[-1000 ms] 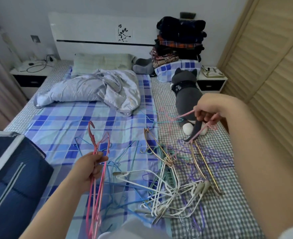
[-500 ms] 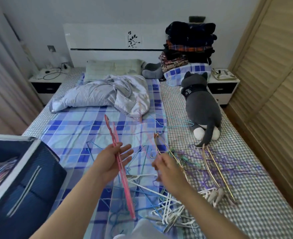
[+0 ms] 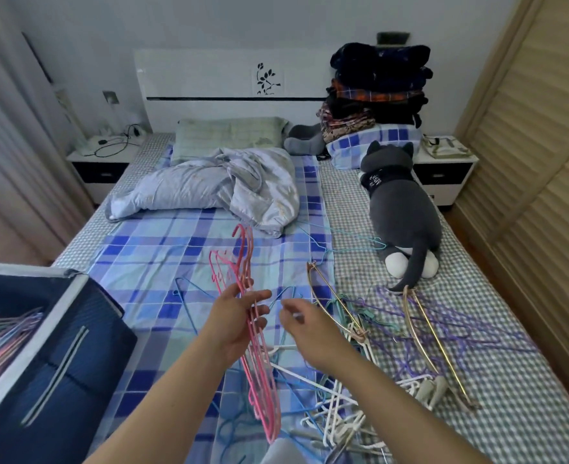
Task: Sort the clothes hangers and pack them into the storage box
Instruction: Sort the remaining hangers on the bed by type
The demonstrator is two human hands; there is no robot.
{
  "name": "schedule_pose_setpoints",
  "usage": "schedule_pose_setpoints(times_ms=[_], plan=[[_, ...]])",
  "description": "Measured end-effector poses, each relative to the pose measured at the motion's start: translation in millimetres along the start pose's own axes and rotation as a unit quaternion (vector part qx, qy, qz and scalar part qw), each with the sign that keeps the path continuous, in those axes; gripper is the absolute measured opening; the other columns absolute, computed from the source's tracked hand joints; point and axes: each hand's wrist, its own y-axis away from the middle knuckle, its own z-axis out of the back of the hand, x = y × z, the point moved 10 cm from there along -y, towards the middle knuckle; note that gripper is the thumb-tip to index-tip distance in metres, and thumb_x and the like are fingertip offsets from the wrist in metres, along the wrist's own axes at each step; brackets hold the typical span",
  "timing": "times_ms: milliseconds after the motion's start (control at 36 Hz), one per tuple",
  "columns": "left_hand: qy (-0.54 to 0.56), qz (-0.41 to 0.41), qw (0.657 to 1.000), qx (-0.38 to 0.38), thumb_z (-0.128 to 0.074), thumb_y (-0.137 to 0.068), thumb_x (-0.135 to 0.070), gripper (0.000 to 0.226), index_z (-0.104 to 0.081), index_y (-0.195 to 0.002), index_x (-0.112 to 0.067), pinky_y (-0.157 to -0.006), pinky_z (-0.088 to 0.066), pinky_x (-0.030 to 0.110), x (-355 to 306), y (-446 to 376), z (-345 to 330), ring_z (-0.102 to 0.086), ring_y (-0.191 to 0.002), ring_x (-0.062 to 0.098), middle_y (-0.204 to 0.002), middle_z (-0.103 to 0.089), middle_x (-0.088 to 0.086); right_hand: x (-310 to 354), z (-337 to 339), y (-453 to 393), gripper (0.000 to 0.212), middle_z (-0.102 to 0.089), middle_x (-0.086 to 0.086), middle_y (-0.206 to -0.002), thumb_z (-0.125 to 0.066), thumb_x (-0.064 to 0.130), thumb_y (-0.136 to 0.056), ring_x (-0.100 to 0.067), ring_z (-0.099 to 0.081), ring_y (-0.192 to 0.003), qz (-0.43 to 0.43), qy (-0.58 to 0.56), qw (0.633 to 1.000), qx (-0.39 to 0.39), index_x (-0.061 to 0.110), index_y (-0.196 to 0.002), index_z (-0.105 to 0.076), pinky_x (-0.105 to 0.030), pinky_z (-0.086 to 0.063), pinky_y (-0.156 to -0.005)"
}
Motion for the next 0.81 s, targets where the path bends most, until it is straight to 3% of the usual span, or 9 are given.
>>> schedule_pose_setpoints(times_ms=[56,139,222,306,361,444,500,667,806], plan=[[-0.016,0.001,1.0,-0.001,-0.054,-0.098,0.004,0.032,-0.055,-0.126,-0.009,-0.053,-0.039,0.03,4.1,-0.5,-0.2,-0.053,-0.058,0.018,-0.086,-0.071,0.01,0.6,11.8,-23.6,0.041,-0.057,0.003,-0.134,-0.049,0.039,-0.103,-0.011,-0.057,-0.115,-0.008,-0.049,0.998,-0.029,0.023,-0.141,-0.051,-0.033,-0.045,-0.102],[-0.049,0.013,0.998,-0.024,-0.049,-0.098,0.005,0.032,-0.058,-0.126,-0.007,-0.046,-0.032,0.024,13.5,-8.5,10.4,-0.044,-0.05,0.013,-0.071,-0.062,0.003,-17.3,18.3,-58.4,0.036,-0.061,0.001,-0.126,-0.053,0.034,-0.101,-0.015,-0.062,-0.11,-0.046,-0.097,0.994,-0.007,0.02,-0.135,-0.055,-0.044,-0.051,-0.101],[-0.089,0.036,0.994,-0.058,-0.042,-0.104,-0.003,0.028,-0.061,-0.123,-0.011,-0.041,-0.029,0.02,24.8,-27.9,26.9,-0.038,-0.049,0.01,-0.066,-0.054,0.0,-57.1,25.3,-94.3,0.027,-0.063,-0.003,-0.114,-0.051,0.026,-0.103,-0.021,-0.063,-0.104,-0.096,-0.052,0.994,0.028,0.015,-0.126,-0.058,-0.045,-0.053,-0.098],[-0.105,0.055,0.99,-0.076,-0.043,-0.107,-0.012,0.024,-0.062,-0.121,-0.015,-0.04,-0.025,0.019,32.3,-46.8,39.4,-0.035,-0.047,0.008,-0.065,-0.049,-0.002,-105.6,42.9,-133.0,0.024,-0.065,-0.016,-0.106,-0.048,0.017,-0.1,-0.025,-0.059,-0.088,-0.13,0.018,0.991,0.004,0.004,-0.113,-0.064,-0.052,-0.052,-0.087],[-0.107,0.064,0.988,-0.09,-0.043,-0.107,-0.014,0.023,-0.064,-0.117,-0.017,-0.043,-0.023,0.022,41.9,-75.1,43.2,-0.034,-0.049,0.009,-0.063,-0.047,-0.003,-148.4,52.4,-172.9,0.026,-0.066,-0.018,-0.109,-0.046,0.013,-0.099,-0.028,-0.059,-0.085,-0.155,0.046,0.987,-0.004,0.002,-0.114,-0.064,-0.046,-0.052,-0.077],[-0.118,0.058,0.983,-0.125,-0.043,-0.107,-0.015,0.022,-0.064,-0.111,-0.018,-0.045,-0.021,0.023,48.2,-129.7,41.5,-0.031,-0.049,0.01,-0.06,-0.044,-0.004,-211.4,64.0,-239.3,0.022,-0.063,-0.012,-0.1,-0.044,0.011,-0.097,-0.033,-0.061,-0.088,-0.177,0.104,0.979,0.001,0.011,-0.102,-0.065,-0.038,-0.05,-0.075],[-0.123,0.044,0.981,-0.146,-0.044,-0.106,-0.014,0.019,-0.062,-0.109,-0.019,-0.043,-0.022,0.023,50.9,-175.5,38.5,-0.031,-0.047,0.01,-0.057,-0.043,-0.004,-242.1,72.1,-280.9,0.025,-0.062,-0.011,-0.1,-0.041,0.007,-0.097,-0.031,-0.059,-0.087,-0.184,0.121,0.975,-0.005,0.007,-0.105,-0.065,-0.035,-0.046,-0.071],[-0.15,-0.009,0.97,-0.193,-0.047,-0.104,-0.012,0.017,-0.063,-0.107,-0.018,-0.037,-0.03,0.02,66.8,-306.5,35.8,-0.038,-0.044,0.012,-0.061,-0.051,0.002,-317.3,104.0,-391.9,0.037,-0.055,-0.02,-0.135,-0.05,0.015,-0.095,-0.038,-0.056,-0.119,-0.183,0.236,0.954,-0.032,0.005,-0.131,-0.055,-0.042,-0.048,-0.1],[-0.15,-0.027,0.966,-0.209,-0.045,-0.104,-0.012,0.02,-0.064,-0.103,-0.019,-0.037,-0.03,0.022,86.1,-392.0,40.4,-0.036,-0.044,0.012,-0.061,-0.049,0.002,-359.9,118.8,-478.9,0.065,-0.033,-0.015,-0.154,-0.054,0.015,-0.087,-0.04,-0.034,-0.139,-0.148,0.351,0.924,-0.032,0.01,-0.149,-0.034,-0.046,-0.034,-0.114]])
